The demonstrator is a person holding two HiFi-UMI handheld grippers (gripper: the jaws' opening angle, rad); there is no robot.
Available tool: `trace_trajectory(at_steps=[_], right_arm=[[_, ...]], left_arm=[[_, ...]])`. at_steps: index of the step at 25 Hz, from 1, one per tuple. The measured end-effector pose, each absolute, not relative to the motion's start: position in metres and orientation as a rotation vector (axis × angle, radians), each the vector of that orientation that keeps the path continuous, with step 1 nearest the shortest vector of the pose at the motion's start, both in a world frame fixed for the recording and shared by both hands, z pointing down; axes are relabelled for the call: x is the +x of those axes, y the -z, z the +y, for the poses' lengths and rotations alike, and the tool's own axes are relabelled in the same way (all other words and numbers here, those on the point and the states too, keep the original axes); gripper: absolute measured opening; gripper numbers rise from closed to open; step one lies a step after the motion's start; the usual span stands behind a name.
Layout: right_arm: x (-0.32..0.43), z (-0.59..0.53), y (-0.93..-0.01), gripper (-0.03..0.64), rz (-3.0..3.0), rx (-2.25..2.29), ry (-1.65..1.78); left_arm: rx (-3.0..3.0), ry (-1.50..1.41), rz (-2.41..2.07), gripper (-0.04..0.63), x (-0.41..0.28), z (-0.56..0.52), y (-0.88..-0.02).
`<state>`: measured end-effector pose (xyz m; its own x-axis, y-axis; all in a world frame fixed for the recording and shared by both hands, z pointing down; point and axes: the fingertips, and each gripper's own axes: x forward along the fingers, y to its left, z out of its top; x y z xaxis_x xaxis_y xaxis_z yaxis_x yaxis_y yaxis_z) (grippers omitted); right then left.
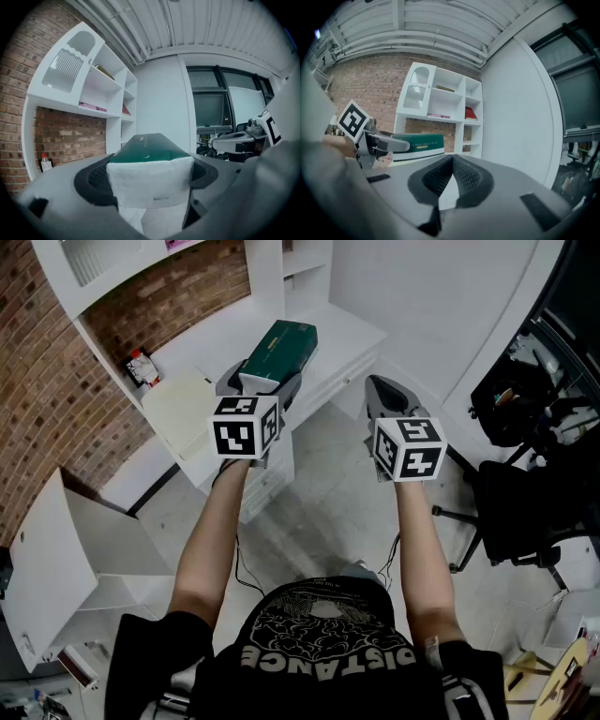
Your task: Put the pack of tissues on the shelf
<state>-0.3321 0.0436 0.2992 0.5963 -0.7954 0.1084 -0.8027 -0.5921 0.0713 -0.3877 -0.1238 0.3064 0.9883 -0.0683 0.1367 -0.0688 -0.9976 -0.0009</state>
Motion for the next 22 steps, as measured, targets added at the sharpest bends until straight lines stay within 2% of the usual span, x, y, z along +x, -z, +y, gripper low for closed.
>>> trace_trajectory(at_steps=[12, 22], right_arm=[[-0.288, 0.04, -0.309, 0.003, -1.427, 2.697, -0.101], [-0.173, 0.033, -0.313, 0.005, -1.533, 2.632, -0.104]], left_arm=[[3.132, -0.262, -0.147, 0.43, -0.348, -0.122, -0.322], [3.127, -0.271, -0.258, 0.43, -0.245, -0.124, -0.321]])
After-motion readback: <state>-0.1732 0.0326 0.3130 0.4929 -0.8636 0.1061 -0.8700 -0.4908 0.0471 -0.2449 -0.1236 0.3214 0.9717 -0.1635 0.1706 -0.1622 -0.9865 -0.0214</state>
